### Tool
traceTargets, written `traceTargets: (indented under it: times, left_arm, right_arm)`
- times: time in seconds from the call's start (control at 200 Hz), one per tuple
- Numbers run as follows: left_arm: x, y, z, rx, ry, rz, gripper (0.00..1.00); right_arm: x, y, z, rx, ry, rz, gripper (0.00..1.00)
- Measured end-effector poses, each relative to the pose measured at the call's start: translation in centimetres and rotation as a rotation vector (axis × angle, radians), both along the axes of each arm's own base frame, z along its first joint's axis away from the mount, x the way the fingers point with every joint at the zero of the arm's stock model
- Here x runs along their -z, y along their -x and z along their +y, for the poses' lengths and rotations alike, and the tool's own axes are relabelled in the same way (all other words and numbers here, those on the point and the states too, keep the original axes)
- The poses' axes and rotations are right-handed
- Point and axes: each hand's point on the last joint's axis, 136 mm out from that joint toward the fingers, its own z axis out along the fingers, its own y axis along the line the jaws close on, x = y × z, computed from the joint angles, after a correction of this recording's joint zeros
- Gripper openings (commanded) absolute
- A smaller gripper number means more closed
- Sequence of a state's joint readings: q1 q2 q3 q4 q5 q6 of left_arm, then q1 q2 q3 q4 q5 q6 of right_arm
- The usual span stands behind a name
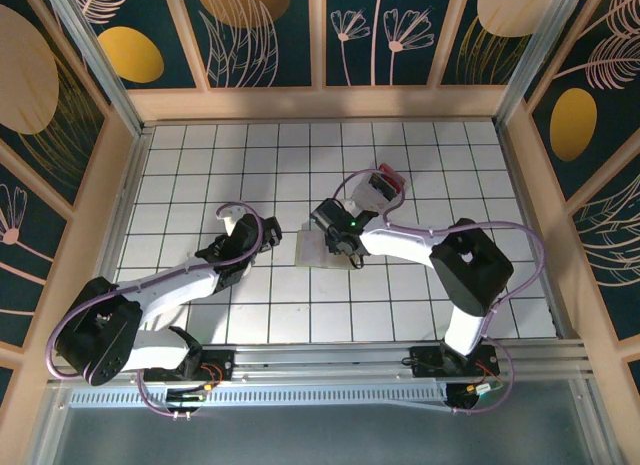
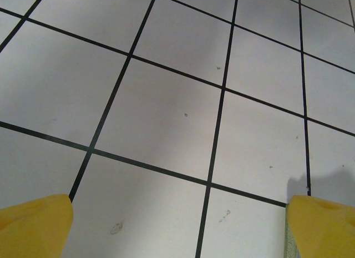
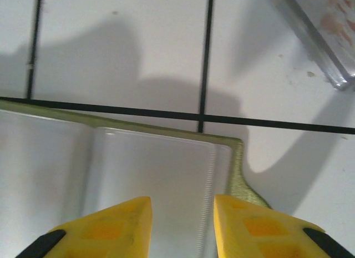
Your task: Take the credit cards out of the card holder
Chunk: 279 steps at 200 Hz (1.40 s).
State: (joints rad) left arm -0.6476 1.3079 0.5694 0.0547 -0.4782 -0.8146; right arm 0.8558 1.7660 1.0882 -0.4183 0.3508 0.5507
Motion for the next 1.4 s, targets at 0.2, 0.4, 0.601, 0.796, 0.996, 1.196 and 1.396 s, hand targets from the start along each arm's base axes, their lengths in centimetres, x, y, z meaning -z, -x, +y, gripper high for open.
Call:
traceTargets:
  times: [0.2, 0.4, 0.601, 0.796, 0.996, 1.196, 1.396]
  left_arm:
    - [0.2, 0.1, 0.2, -0.011, -0.001, 0.008, 0.99]
    - [0.4, 0.4, 1.2, -0.078, 0.0, 0.018, 0.99]
    - [-0.5, 0.6, 1.9, -0.13, 0.028, -0.011, 0.99]
    - [-0.5, 0.8, 2.3, -0.145, 0.033, -0.012, 0.99]
    - [-0.5, 0.9, 2.3, -0.147, 0.034, -0.01, 0.99]
    - [-0.5, 0.9, 2.3, -0.146, 0.034, -0.01, 0.99]
    - [-0.5, 0.9, 2.3, -0.146, 0.034, -0.009, 0.99]
  right_arm:
    - [-1.3, 0.2, 0.5, -0.007, -0.022, -0.017, 0.3]
    - [-3.6, 1.6, 5.0, -0.098, -0.075, -0.044, 0.26]
    - [-2.6, 2.8, 8.1, -0.153, -0.104, 0.002, 0.35]
    - [0.3, 3.8, 8.6, -0.166, -0.089, 0.087, 0.53]
    - [1.3, 4.3, 9.0, -0.177, -0.101, 0.129, 0.6]
    - [1.5, 4.4, 9.3, -0.183, -0.111, 0.139, 0.64]
    - [2.0, 4.3, 9.4, -0.179, -0.114, 0.15, 0.64]
